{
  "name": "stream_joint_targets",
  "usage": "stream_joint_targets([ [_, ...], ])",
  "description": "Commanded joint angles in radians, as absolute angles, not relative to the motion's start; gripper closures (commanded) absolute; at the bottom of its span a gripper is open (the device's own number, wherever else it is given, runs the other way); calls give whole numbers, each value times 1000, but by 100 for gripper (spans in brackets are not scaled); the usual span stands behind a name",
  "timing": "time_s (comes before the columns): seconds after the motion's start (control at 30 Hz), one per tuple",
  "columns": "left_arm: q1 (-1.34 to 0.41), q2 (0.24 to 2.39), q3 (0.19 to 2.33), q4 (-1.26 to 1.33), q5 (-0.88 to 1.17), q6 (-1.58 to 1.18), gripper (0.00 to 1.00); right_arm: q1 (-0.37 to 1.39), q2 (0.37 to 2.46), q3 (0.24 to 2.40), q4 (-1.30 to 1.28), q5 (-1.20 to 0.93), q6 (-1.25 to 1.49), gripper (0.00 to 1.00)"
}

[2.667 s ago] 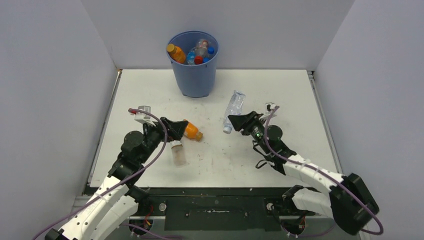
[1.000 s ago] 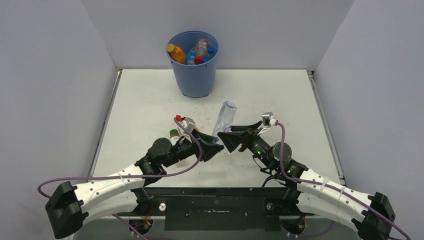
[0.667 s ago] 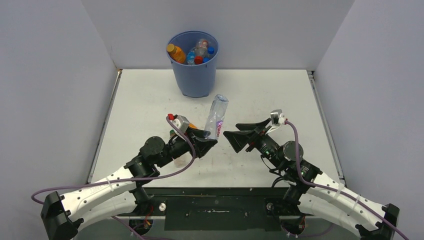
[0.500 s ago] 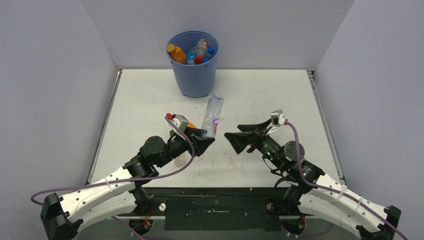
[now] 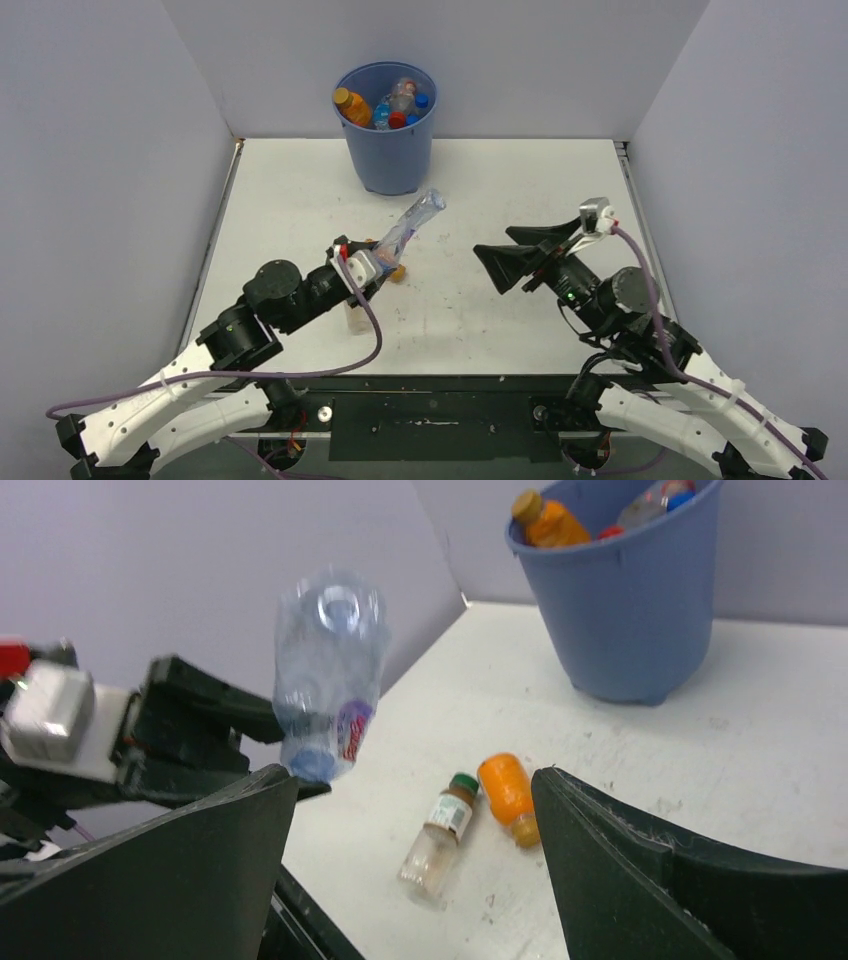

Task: Put the plastic bottles in the bin
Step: Place the plastic bottle in the trash bin.

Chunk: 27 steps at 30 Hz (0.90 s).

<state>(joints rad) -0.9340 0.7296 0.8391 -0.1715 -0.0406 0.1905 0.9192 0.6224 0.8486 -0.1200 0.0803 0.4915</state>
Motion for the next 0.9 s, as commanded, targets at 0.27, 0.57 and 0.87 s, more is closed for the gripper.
stream_joint_targets([
  [0.27, -992, 557, 599, -171, -194, 1441, 100, 927, 861, 1197, -484, -132, 323, 10],
  [0.57, -1058, 626, 683, -155, -168, 1707, 100, 836, 1003, 1194, -530, -381, 297, 10],
  [0.87, -1144, 704, 812, -256, -153, 1839, 100, 727, 1049, 1171, -509, -676, 276, 10],
])
